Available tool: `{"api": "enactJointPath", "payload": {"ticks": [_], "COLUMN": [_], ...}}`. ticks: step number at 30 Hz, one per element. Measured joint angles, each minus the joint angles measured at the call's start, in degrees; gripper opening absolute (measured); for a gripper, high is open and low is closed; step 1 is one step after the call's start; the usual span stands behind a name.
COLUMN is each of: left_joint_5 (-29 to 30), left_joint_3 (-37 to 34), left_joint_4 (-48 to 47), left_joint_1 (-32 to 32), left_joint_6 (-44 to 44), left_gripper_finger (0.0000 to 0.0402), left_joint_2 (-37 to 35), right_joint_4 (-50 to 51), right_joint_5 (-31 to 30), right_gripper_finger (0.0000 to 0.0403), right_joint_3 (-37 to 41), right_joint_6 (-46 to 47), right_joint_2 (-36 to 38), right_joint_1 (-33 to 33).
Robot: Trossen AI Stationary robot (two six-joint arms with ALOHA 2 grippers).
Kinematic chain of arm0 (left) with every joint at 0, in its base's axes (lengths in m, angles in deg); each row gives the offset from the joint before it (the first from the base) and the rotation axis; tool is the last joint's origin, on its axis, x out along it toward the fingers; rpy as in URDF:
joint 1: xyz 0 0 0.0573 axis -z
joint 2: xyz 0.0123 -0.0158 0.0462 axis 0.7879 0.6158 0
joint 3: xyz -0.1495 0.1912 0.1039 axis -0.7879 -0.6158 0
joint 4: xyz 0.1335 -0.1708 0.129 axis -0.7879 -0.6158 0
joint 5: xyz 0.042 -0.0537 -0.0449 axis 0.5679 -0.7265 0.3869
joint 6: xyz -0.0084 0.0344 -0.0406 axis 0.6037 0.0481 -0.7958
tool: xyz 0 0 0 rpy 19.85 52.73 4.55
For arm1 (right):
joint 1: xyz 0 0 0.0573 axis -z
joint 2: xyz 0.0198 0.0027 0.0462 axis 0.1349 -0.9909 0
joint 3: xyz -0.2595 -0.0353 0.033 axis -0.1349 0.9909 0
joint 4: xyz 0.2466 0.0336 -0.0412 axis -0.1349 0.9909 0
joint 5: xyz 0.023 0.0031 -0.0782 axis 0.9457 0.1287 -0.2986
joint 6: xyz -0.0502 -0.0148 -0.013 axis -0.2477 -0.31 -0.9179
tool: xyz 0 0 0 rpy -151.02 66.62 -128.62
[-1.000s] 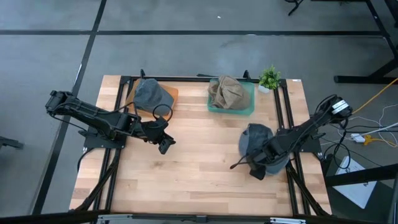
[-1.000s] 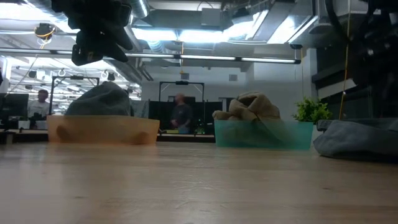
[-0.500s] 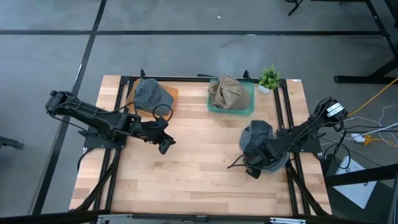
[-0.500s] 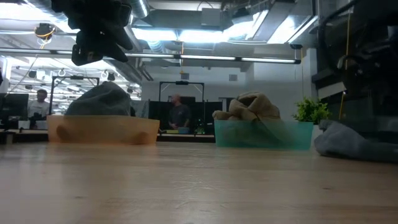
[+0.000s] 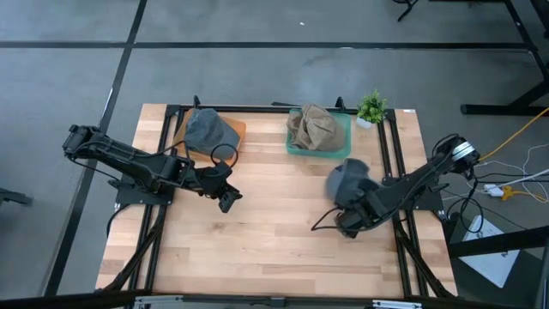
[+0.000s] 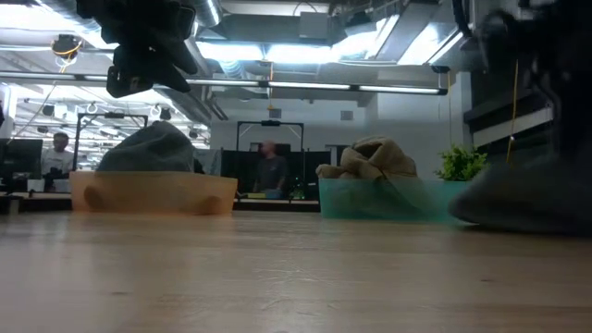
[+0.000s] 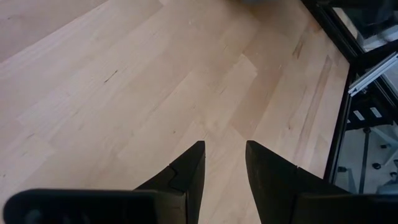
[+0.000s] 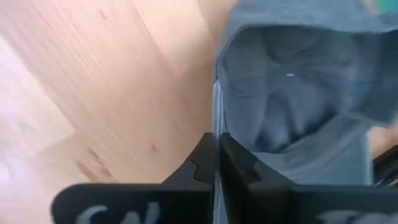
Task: Pick & Place hat
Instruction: Put the gray cap into the orange bin
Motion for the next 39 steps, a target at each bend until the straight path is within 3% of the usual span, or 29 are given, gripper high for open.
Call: {"api": "enactJointPath", "payload": {"ticks": [7, 18, 21, 27, 32, 39], "left_joint_5": [-0.9, 1.3, 3.4, 13.4, 15.9, 22.6], "left_joint_3": [0.0, 0.0, 0.0, 0.0, 0.0, 0.0], "left_joint_4": [1.2, 14.8, 17.9, 22.6, 23.9, 25.1], "left_joint_1": [0.0, 0.0, 0.0, 0.0, 0.0, -0.4], "left_joint_6": [4.8, 29.0, 33.1, 33.8, 39.1, 44.6], "left_gripper_finger": [0.0111, 0.0111, 0.0111, 0.0116, 0.0146, 0.0219], "left_joint_2": [0.0, 0.0, 0.0, 0.0, 0.0, 0.0], "right_joint_4": [2.5, -9.0, -14.6, -24.0, -26.0, -26.4], "right_joint_5": [-4.8, -2.1, -1.5, 3.4, 8.2, 14.6], "right_gripper_finger": [0.0004, 0.0002, 0.0002, 0.0002, 0.0002, 0.0002], "right_joint_3": [-9.0, -17.2, -20.6, -26.7, -29.8, -30.3], "right_joint_6": [-4.0, -12.0, -15.2, -22.8, -24.7, -24.7], "right_joint_2": [1.9, 7.9, 8.3, 8.0, 8.0, 7.9], "right_joint_1": [1.7, 11.5, 14.9, 20.6, 24.3, 27.5]}}
